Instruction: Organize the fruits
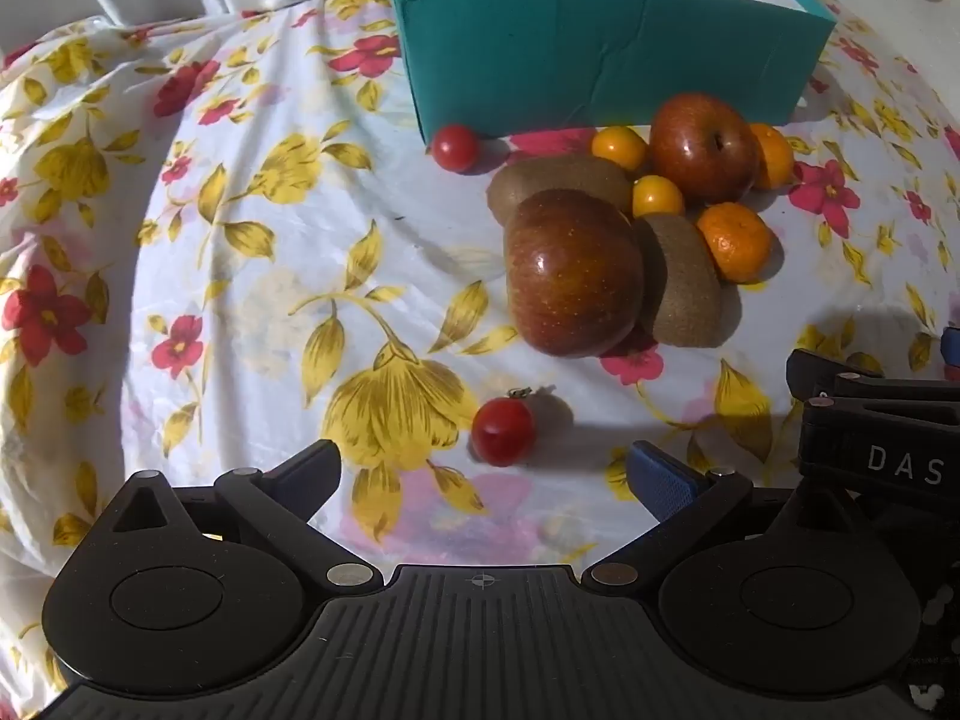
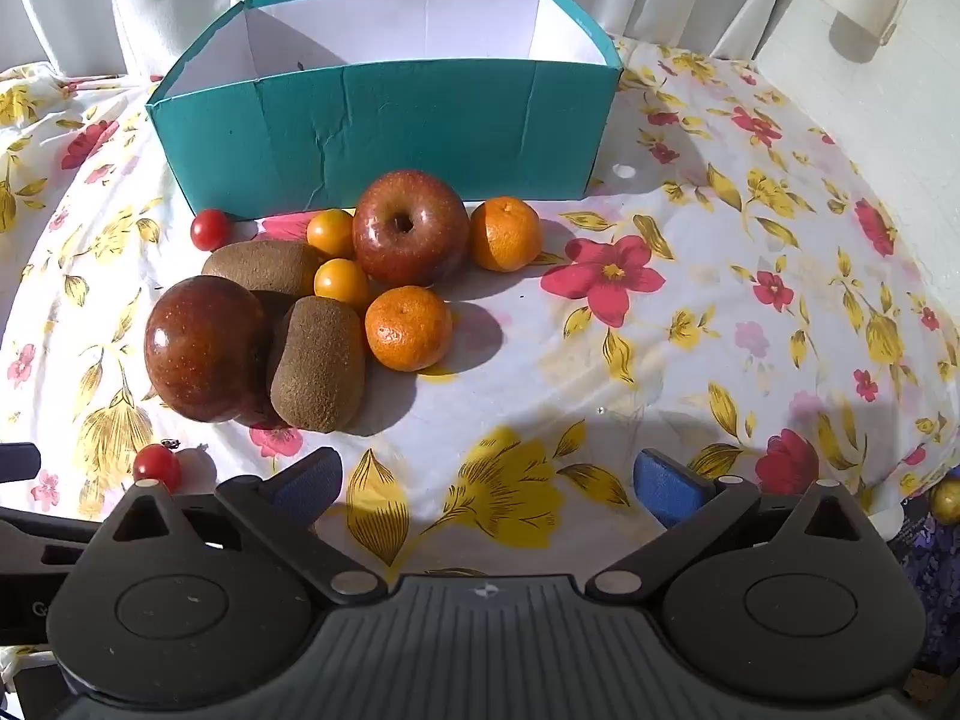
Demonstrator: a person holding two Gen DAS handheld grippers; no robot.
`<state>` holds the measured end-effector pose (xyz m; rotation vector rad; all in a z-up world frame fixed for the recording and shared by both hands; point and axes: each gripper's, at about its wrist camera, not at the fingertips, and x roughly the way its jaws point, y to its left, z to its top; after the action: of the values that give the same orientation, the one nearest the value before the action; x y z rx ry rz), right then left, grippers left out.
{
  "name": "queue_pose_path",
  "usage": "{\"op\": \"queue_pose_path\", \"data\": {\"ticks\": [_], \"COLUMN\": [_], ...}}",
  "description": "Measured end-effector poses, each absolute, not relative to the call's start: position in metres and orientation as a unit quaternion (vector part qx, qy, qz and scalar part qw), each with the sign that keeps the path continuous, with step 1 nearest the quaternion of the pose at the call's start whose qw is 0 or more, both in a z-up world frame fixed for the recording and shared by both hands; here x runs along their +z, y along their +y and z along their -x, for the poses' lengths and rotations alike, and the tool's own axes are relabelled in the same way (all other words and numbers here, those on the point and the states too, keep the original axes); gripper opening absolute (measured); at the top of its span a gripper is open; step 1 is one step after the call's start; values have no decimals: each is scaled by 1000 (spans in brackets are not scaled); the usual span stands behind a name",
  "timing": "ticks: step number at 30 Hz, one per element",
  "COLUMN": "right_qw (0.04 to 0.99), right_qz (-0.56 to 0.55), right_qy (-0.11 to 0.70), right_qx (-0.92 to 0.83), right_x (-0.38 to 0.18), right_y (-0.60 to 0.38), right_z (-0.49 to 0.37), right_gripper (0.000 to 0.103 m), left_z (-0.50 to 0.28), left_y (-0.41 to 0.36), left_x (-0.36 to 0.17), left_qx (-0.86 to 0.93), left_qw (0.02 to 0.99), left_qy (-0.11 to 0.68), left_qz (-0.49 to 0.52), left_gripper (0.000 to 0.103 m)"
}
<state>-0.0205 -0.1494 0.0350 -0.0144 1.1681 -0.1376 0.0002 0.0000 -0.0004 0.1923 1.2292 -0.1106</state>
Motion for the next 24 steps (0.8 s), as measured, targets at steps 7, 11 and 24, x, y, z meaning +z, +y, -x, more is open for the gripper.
{"op": "queue_pose_path", "data": {"ticks": [7, 11, 24], "right_qw": [835, 834, 833], "right_qz": [0, -2, -4], "right_qy": [547, 548, 549], "right_qx": [-65, -66, -75], "right_x": [38, 35, 38], "right_y": [-151, -153, -151], "right_z": [24, 23, 26], "right_gripper": [103, 103, 103], "left_z": [1, 1, 3], "left_y": [-11, 0, 7], "left_x": [4, 4, 2], "left_qx": [-39, -48, -48], "left_qw": [814, 815, 817], "left_qy": [572, 571, 570], "left_qz": [-97, -81, -72], "left_gripper": [103, 103, 103]}}
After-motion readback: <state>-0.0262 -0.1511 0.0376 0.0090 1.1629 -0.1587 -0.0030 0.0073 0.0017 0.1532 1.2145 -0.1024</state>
